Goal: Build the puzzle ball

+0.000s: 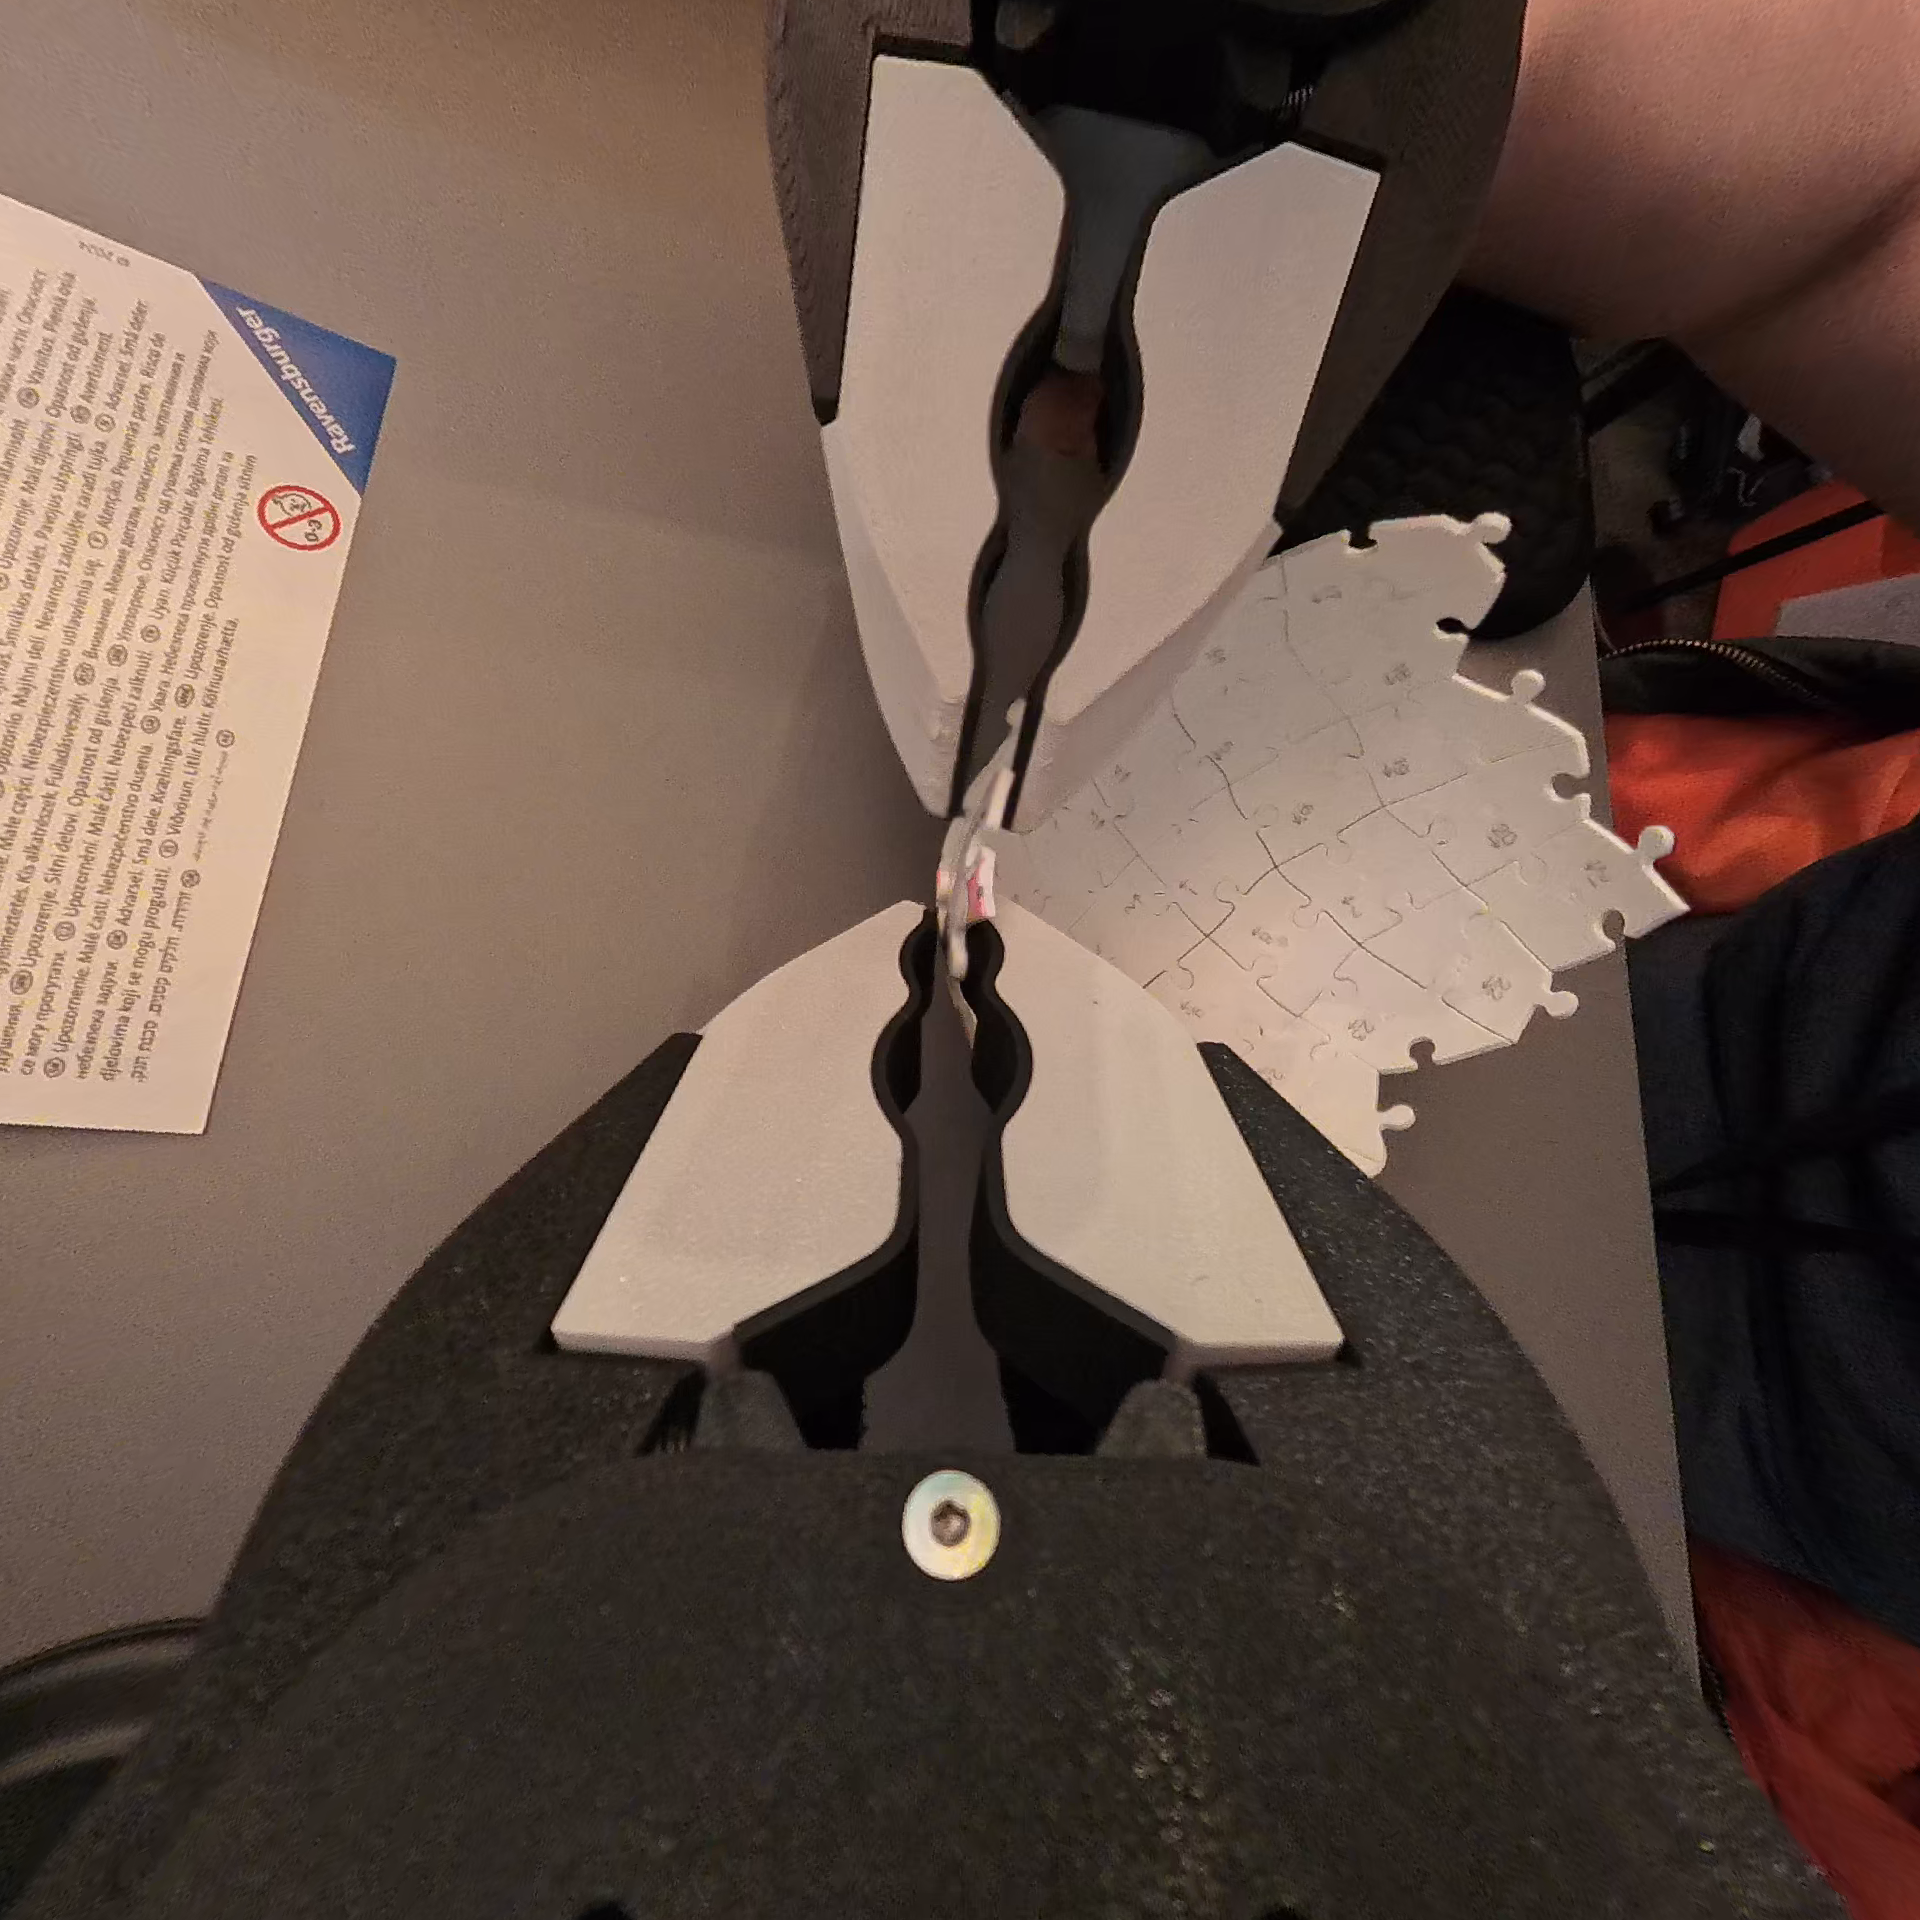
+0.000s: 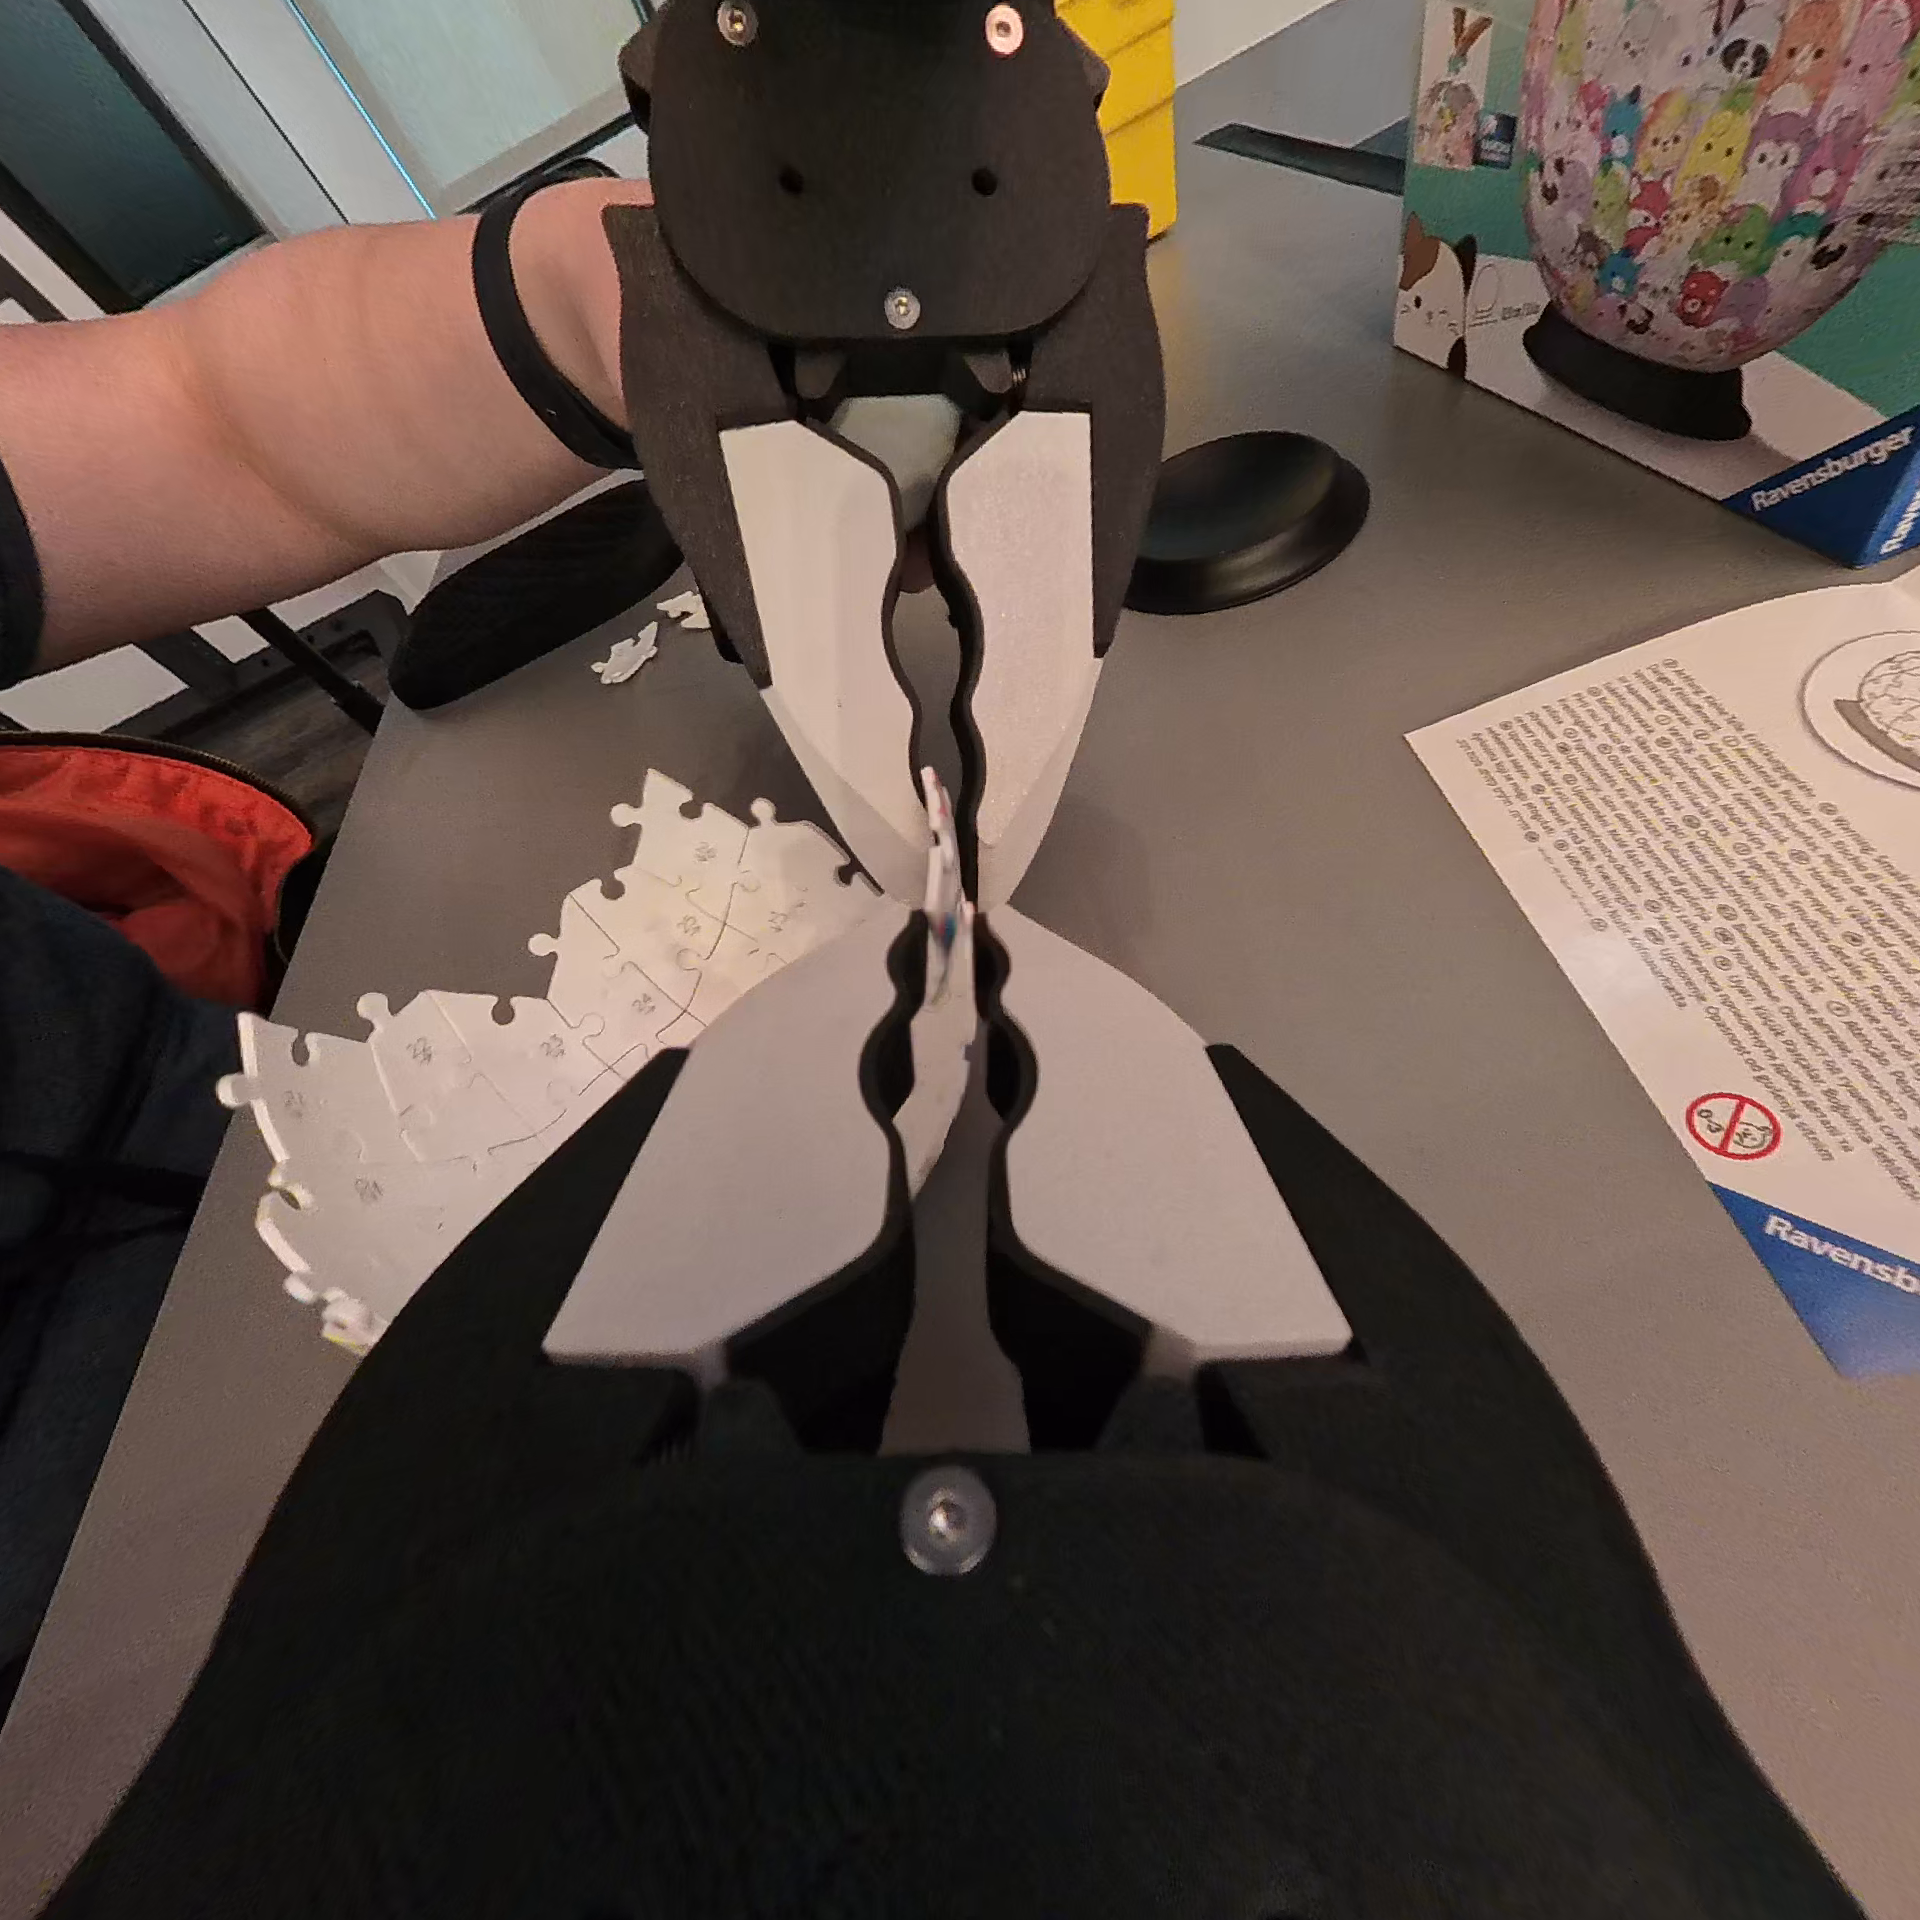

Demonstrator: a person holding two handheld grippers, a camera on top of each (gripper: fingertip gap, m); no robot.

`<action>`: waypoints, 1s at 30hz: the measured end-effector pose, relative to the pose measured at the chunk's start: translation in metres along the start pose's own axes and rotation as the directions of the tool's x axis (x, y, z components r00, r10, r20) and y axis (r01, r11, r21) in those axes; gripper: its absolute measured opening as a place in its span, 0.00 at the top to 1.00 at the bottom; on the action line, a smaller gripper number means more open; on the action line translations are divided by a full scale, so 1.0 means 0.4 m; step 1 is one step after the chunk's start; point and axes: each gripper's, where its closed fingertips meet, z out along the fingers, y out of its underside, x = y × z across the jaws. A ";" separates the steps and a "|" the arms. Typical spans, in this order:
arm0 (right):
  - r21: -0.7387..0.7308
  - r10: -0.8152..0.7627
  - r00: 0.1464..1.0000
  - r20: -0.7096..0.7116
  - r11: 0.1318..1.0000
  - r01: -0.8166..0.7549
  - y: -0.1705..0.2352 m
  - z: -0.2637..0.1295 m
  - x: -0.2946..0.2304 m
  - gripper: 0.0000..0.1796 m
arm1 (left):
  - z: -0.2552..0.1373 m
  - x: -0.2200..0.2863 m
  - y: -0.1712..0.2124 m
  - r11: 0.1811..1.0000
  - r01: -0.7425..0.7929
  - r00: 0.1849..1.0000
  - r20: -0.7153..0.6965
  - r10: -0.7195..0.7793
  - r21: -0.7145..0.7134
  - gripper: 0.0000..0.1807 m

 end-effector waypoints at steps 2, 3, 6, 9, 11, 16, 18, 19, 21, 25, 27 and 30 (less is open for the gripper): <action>-0.011 -0.003 1.000 -0.020 1.000 0.003 0.005 0.001 0.009 0.92 | 0.001 0.001 -0.001 1.000 -0.004 1.000 -0.002 0.004 -0.001 0.98; -0.020 -0.007 1.000 -0.022 1.000 0.006 0.008 0.001 0.010 0.92 | 0.001 0.001 -0.002 1.000 -0.005 1.000 -0.001 0.005 -0.002 0.98; -0.040 -0.028 0.999 -0.027 0.999 0.027 0.007 -0.001 0.011 0.92 | 0.002 0.001 -0.001 1.000 -0.007 1.000 -0.001 0.007 -0.011 0.98; -0.059 -0.063 0.998 -0.031 0.996 0.061 -0.001 -0.007 0.007 0.92 | 0.004 0.001 -0.002 1.000 -0.013 1.000 -0.001 0.013 -0.013 0.98; -0.082 -0.083 0.996 -0.031 0.993 0.080 0.000 -0.007 0.005 0.94 | 0.005 0.001 -0.003 1.000 -0.014 1.000 -0.003 0.014 -0.012 0.98; -0.139 -0.113 0.992 -0.057 0.985 0.104 0.012 0.000 0.011 0.98 | 0.008 -0.001 -0.001 1.000 -0.020 1.000 -0.003 0.020 -0.021 0.97; -0.147 -0.098 0.994 -0.048 0.985 0.090 0.018 0.003 0.009 0.98 | 0.010 0.003 0.004 0.999 -0.009 1.000 -0.020 0.008 -0.031 0.95; -0.145 -0.085 0.995 -0.050 0.986 0.077 0.020 0.004 0.010 0.98 | 0.013 0.005 0.009 0.999 -0.006 1.000 -0.027 0.005 -0.041 0.94; -0.132 -0.055 0.997 -0.049 0.990 0.048 0.024 0.006 0.012 0.98 | 0.017 0.005 0.022 0.997 -0.015 1.000 -0.019 0.013 -0.070 0.91; -0.103 -0.014 0.999 -0.030 0.995 0.011 0.024 0.006 0.009 0.98 | 0.015 0.007 0.031 0.997 -0.008 1.000 -0.012 0.007 -0.083 0.90; -0.098 -0.009 1.000 -0.030 0.995 0.006 0.023 0.004 0.010 0.98 | 0.010 0.001 0.036 0.996 -0.009 1.000 0.003 0.009 -0.086 0.91; -0.077 0.009 1.000 -0.018 0.997 -0.010 0.016 -0.001 0.006 0.98 | -0.002 0.001 0.032 0.998 0.006 1.000 -0.001 -0.007 -0.069 0.91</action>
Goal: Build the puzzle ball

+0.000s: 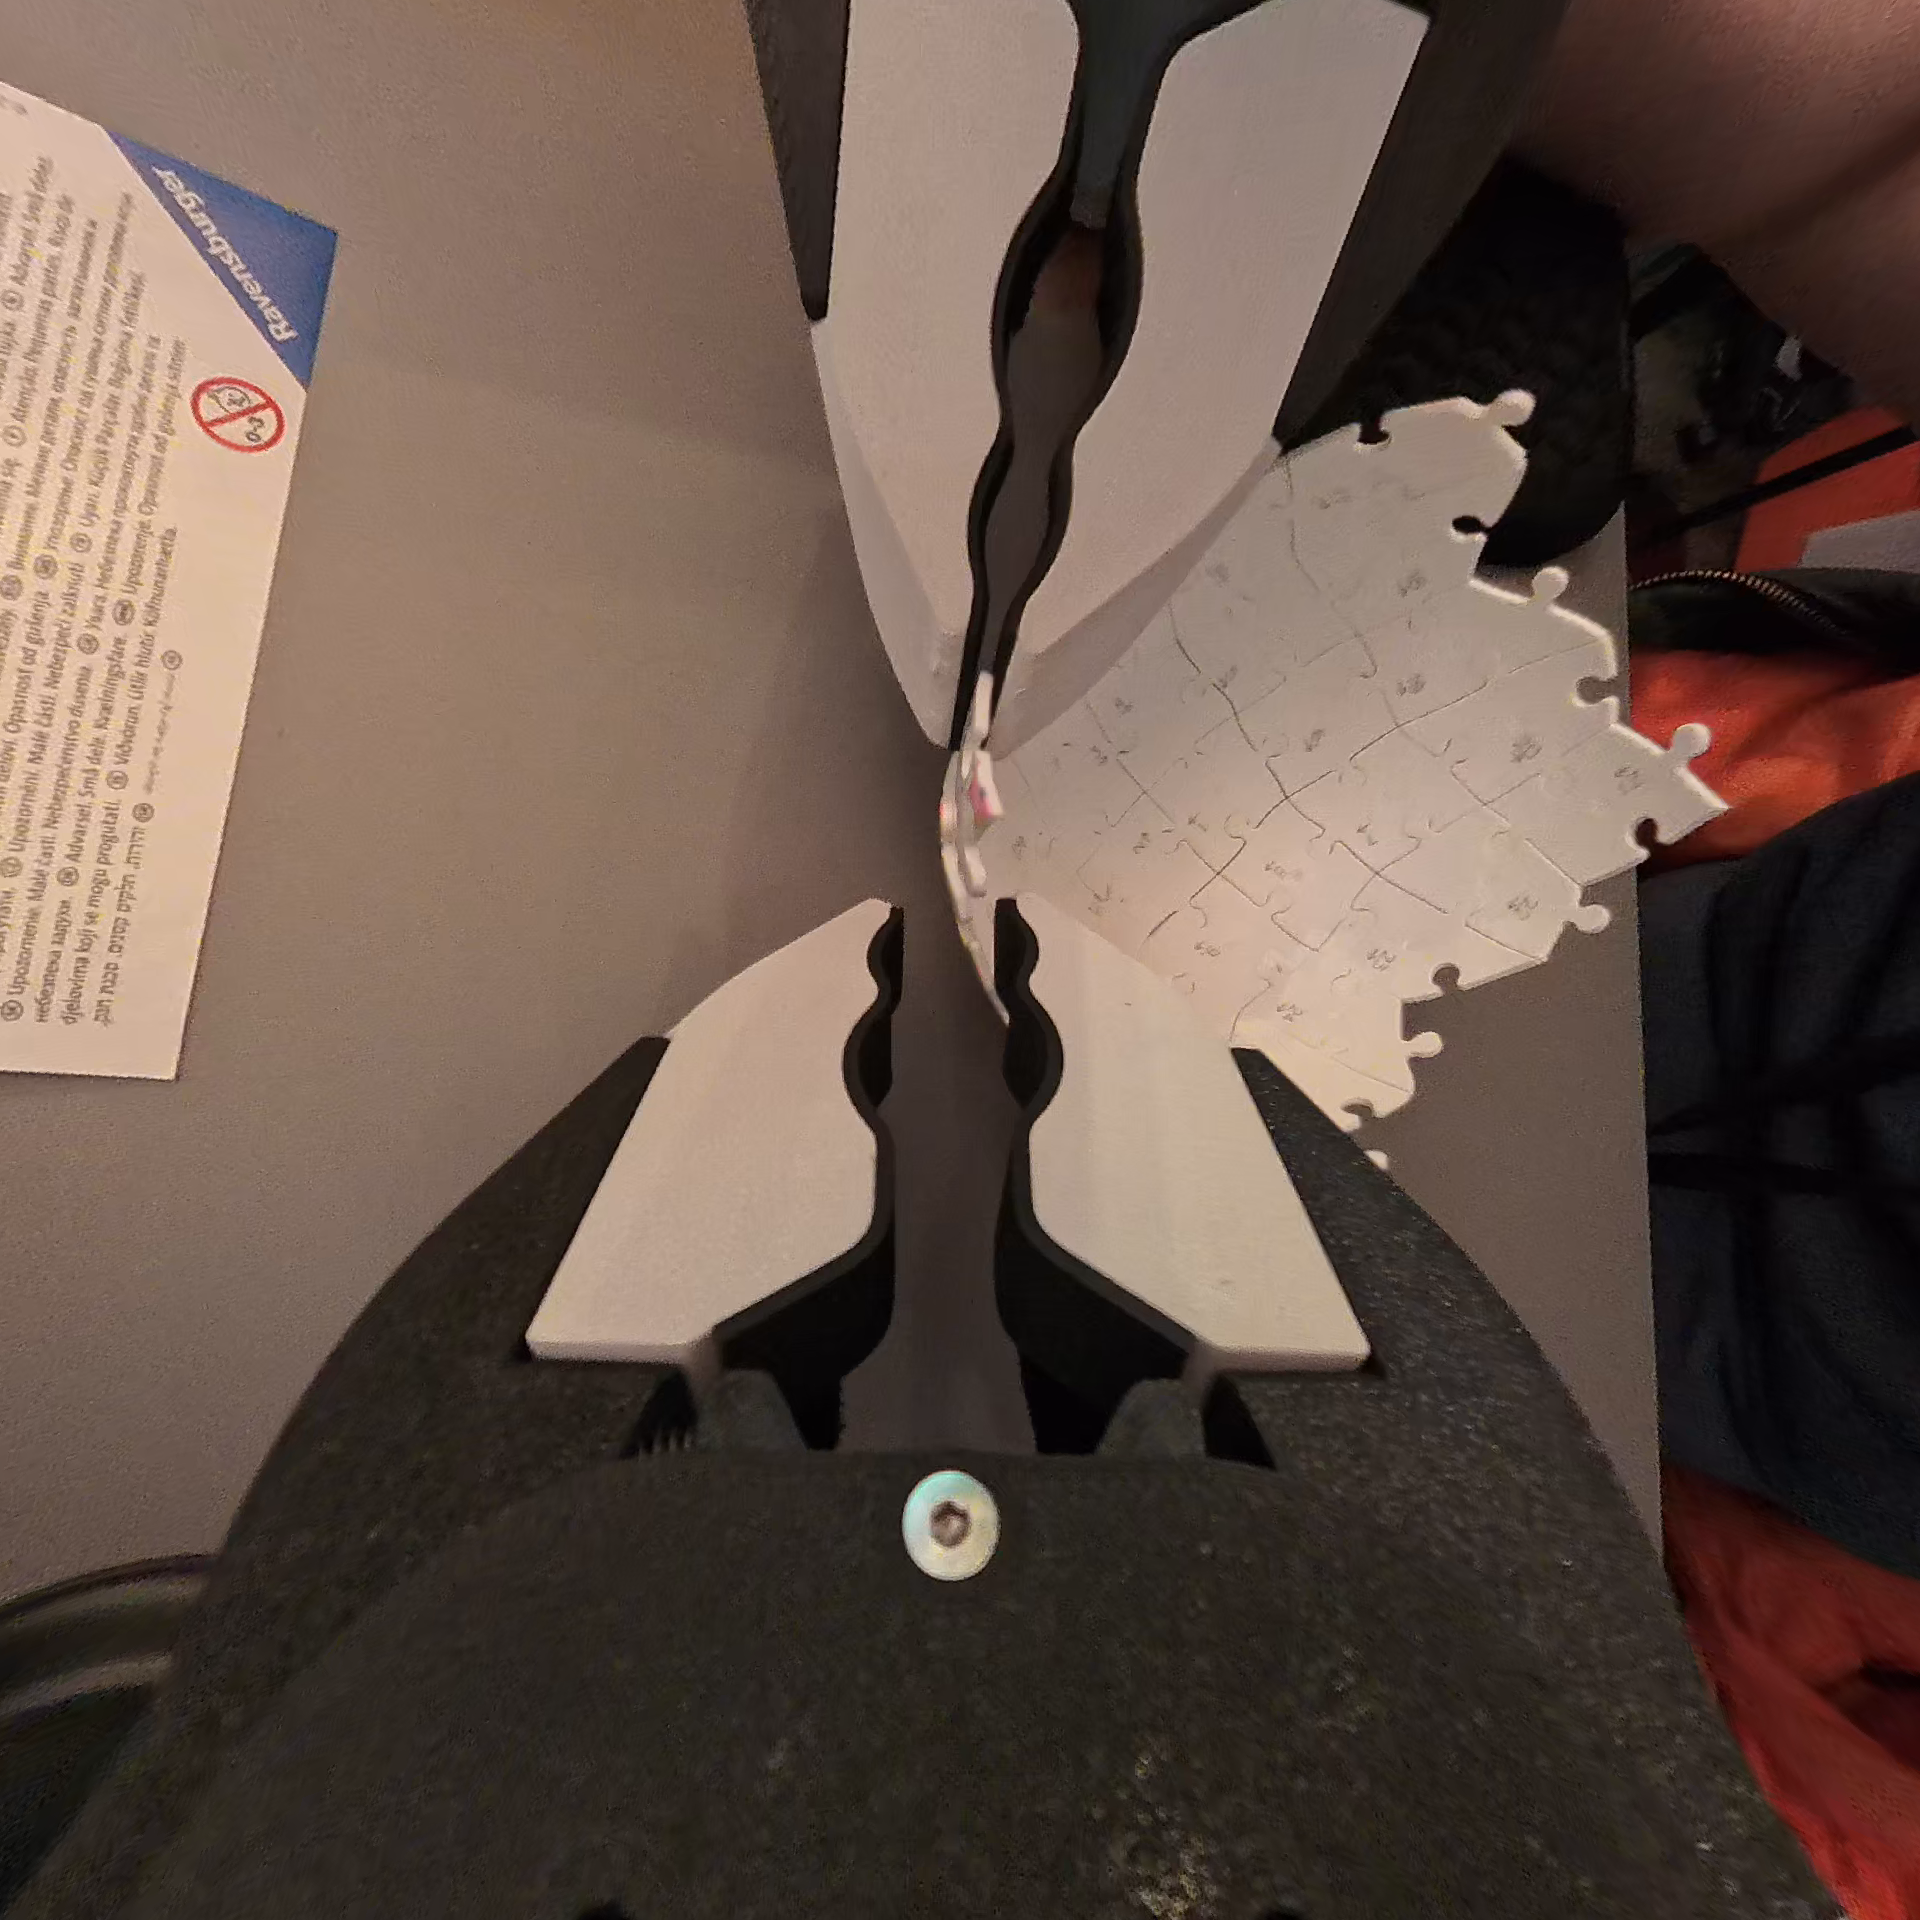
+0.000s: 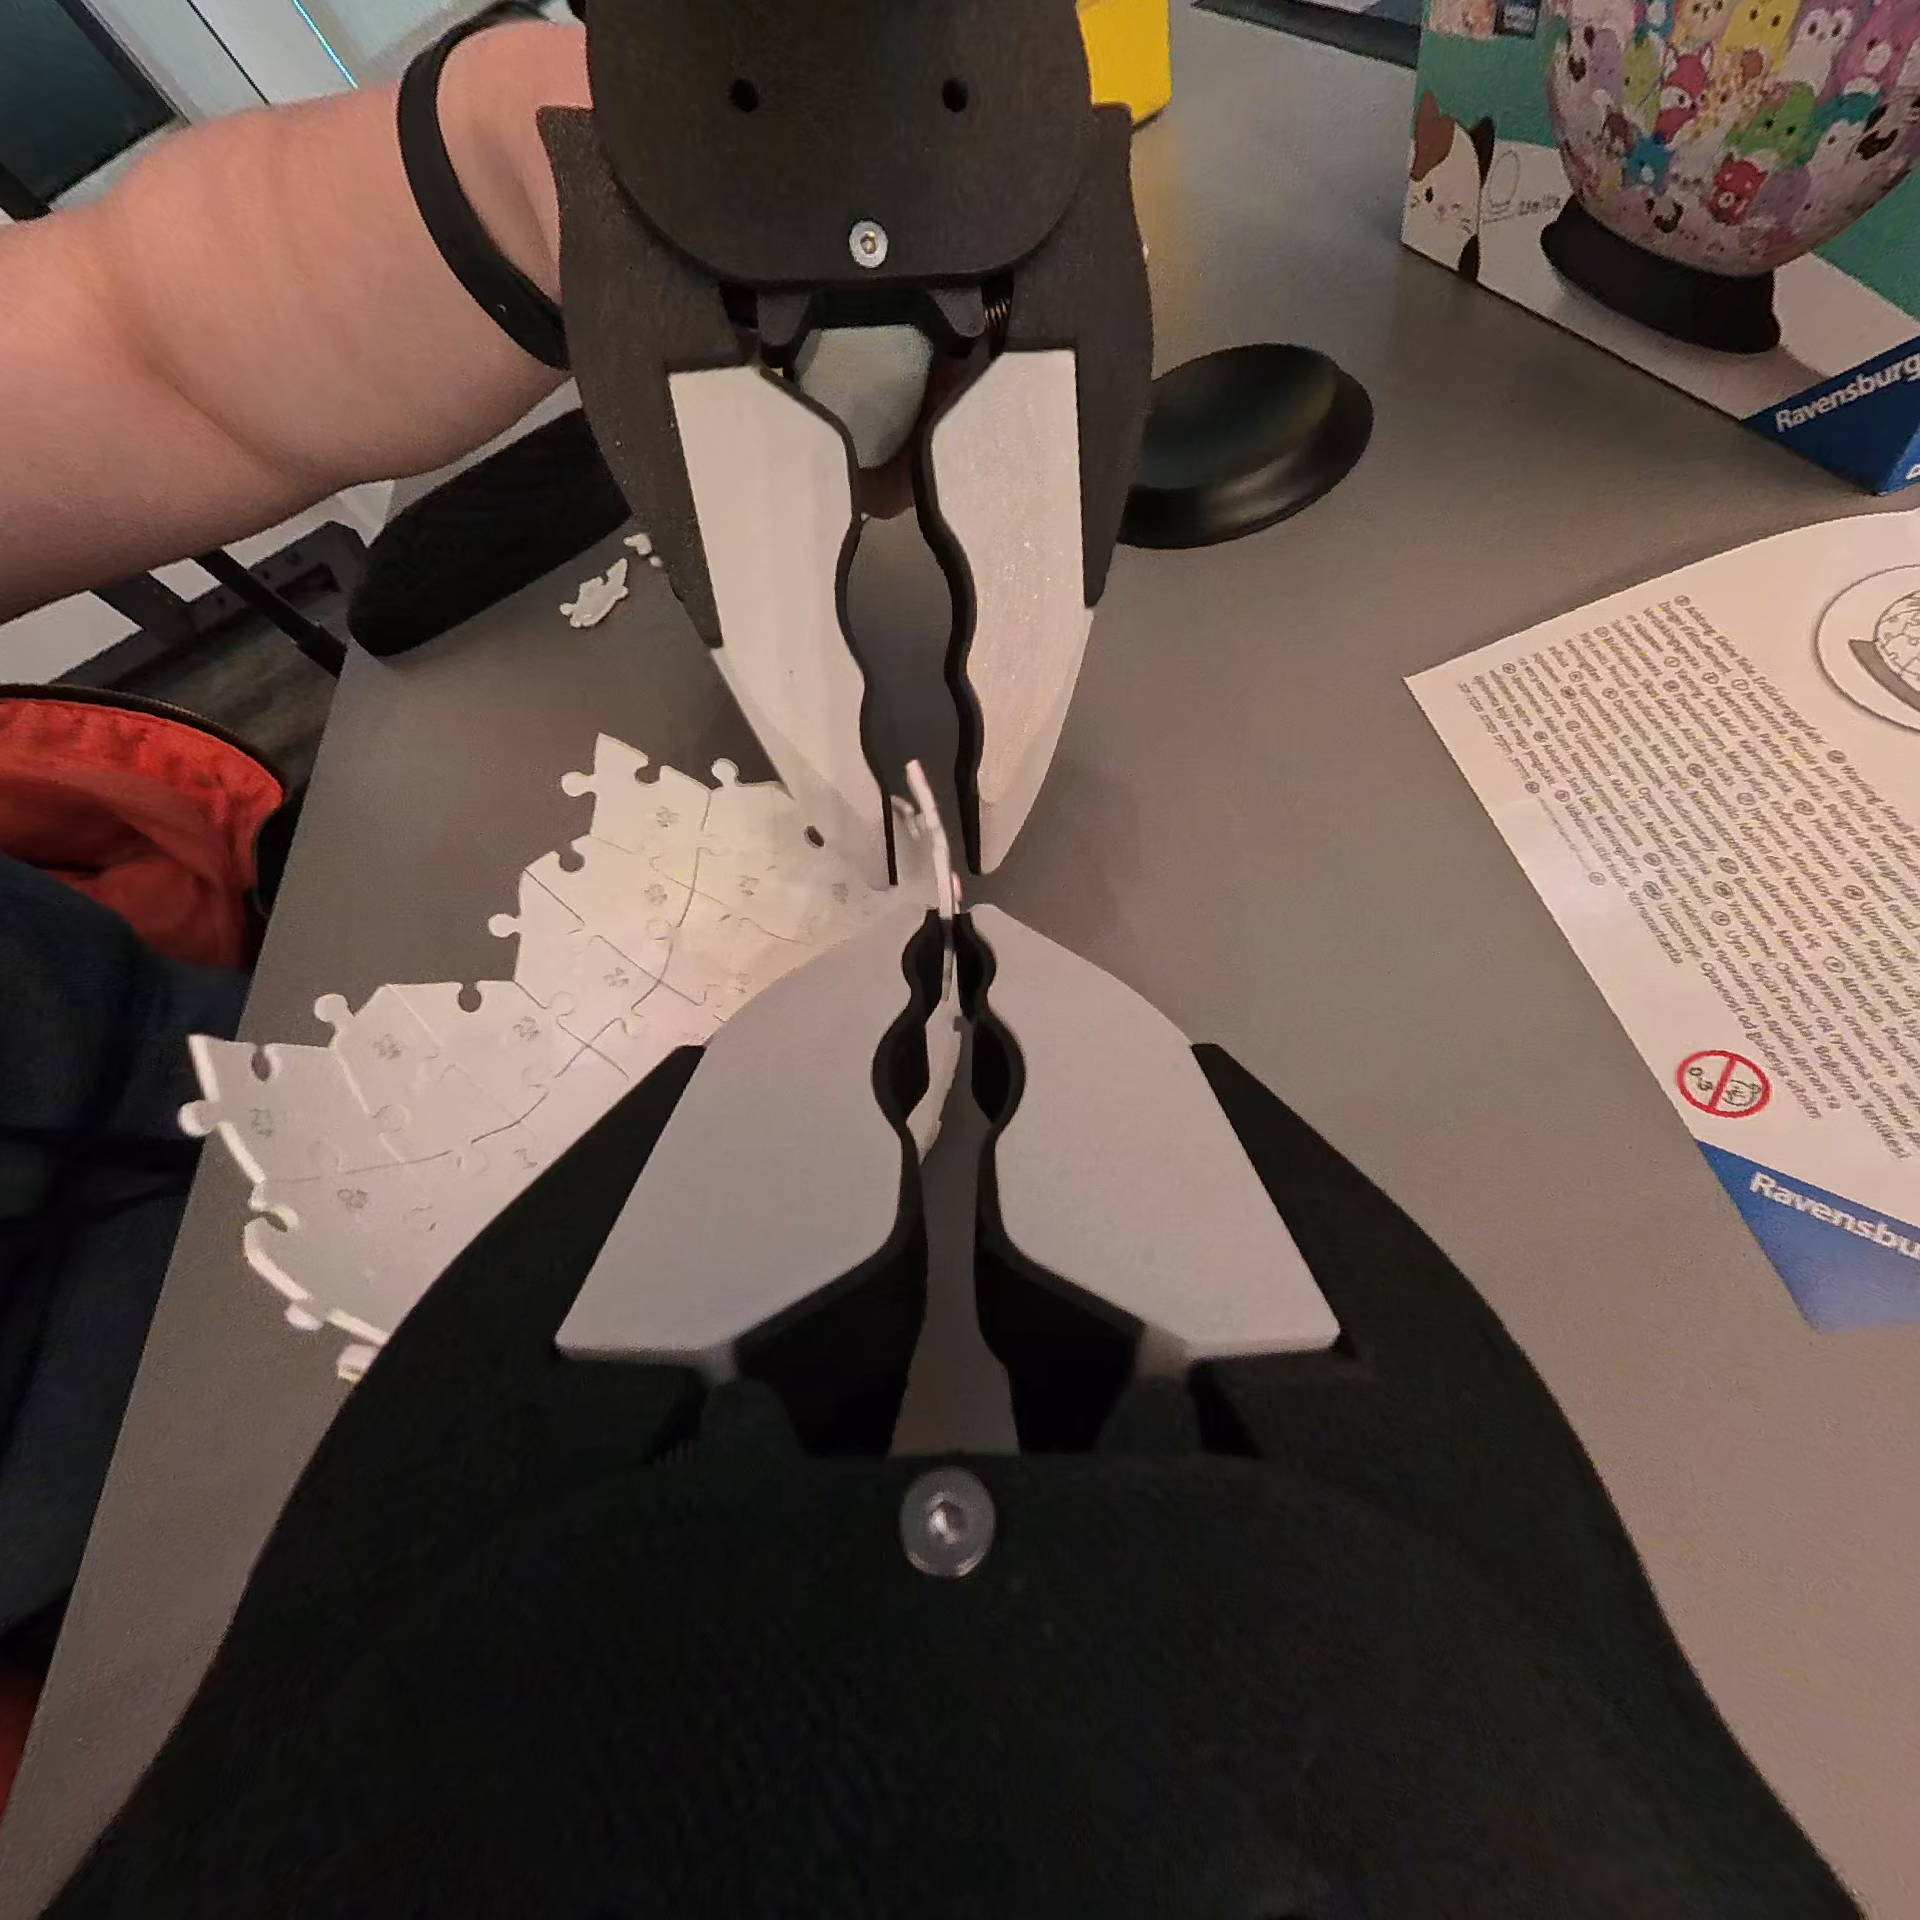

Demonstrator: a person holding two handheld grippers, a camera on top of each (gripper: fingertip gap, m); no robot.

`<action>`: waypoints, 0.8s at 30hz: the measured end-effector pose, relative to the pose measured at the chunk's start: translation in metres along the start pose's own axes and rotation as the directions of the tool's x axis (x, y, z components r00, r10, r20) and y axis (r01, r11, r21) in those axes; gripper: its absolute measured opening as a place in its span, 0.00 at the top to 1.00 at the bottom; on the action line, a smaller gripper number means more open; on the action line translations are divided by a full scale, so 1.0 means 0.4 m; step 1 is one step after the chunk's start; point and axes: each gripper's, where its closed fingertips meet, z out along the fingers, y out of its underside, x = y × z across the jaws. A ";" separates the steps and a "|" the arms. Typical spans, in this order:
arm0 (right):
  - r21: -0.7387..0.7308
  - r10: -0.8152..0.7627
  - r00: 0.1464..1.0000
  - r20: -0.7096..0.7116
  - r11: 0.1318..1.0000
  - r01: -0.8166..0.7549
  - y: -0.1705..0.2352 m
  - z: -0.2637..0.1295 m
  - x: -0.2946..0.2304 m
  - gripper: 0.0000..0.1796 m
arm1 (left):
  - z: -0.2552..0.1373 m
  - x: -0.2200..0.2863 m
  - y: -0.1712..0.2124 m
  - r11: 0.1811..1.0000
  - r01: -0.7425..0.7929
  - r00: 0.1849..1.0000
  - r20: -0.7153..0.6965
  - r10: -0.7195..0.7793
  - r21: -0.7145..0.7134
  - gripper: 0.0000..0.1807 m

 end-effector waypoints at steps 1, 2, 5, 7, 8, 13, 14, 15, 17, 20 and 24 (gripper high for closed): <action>0.006 0.006 1.000 0.002 1.000 -0.006 -0.002 -0.002 0.000 0.98 | -0.004 -0.001 -0.001 1.000 -0.001 1.000 0.001 0.001 0.005 0.91; 0.016 0.006 1.000 0.002 1.000 -0.006 -0.004 -0.003 0.001 0.98 | -0.007 -0.001 -0.001 1.000 -0.003 1.000 0.003 0.003 0.006 0.92; 0.052 0.020 1.000 0.015 0.998 -0.021 -0.015 -0.009 0.001 0.98 | -0.008 0.000 0.001 1.000 -0.012 1.000 -0.002 0.012 0.003 0.96; 0.083 0.037 0.999 0.032 0.996 -0.039 -0.024 -0.012 0.000 0.98 | -0.006 0.001 -0.003 1.000 -0.019 1.000 0.000 0.019 0.007 0.97; 0.098 0.045 0.998 0.045 0.994 -0.049 -0.028 -0.013 -0.002 0.98 | -0.006 0.000 -0.004 1.000 -0.020 1.000 0.001 0.020 0.007 0.97; 0.114 0.062 0.996 0.063 0.991 -0.069 -0.023 -0.013 0.006 0.98 | -0.004 -0.001 -0.006 0.999 -0.035 0.999 0.001 0.035 0.005 0.98; 0.119 0.057 0.997 0.059 0.991 -0.064 -0.023 -0.013 0.007 0.98 | -0.003 -0.002 -0.005 0.999 -0.035 0.999 0.000 0.035 0.006 0.98; 0.121 0.054 0.996 0.069 0.991 -0.062 -0.023 -0.013 0.004 0.98 | -0.002 -0.002 -0.005 0.999 -0.032 0.999 -0.003 0.032 0.007 0.98; 0.121 0.062 0.994 0.089 0.990 -0.073 -0.021 -0.010 -0.002 0.98 | -0.002 -0.004 -0.003 1.000 -0.024 1.000 -0.006 0.024 0.005 0.96; 0.102 0.061 0.996 0.068 0.992 -0.068 -0.007 0.000 0.008 0.98 | -0.002 -0.006 -0.005 1.000 -0.023 1.000 -0.006 0.023 0.010 0.95; 0.131 0.069 0.994 0.090 0.988 -0.080 -0.017 -0.002 0.005 0.98 | 0.000 -0.007 -0.006 1.000 -0.022 1.000 -0.011 0.022 0.015 0.97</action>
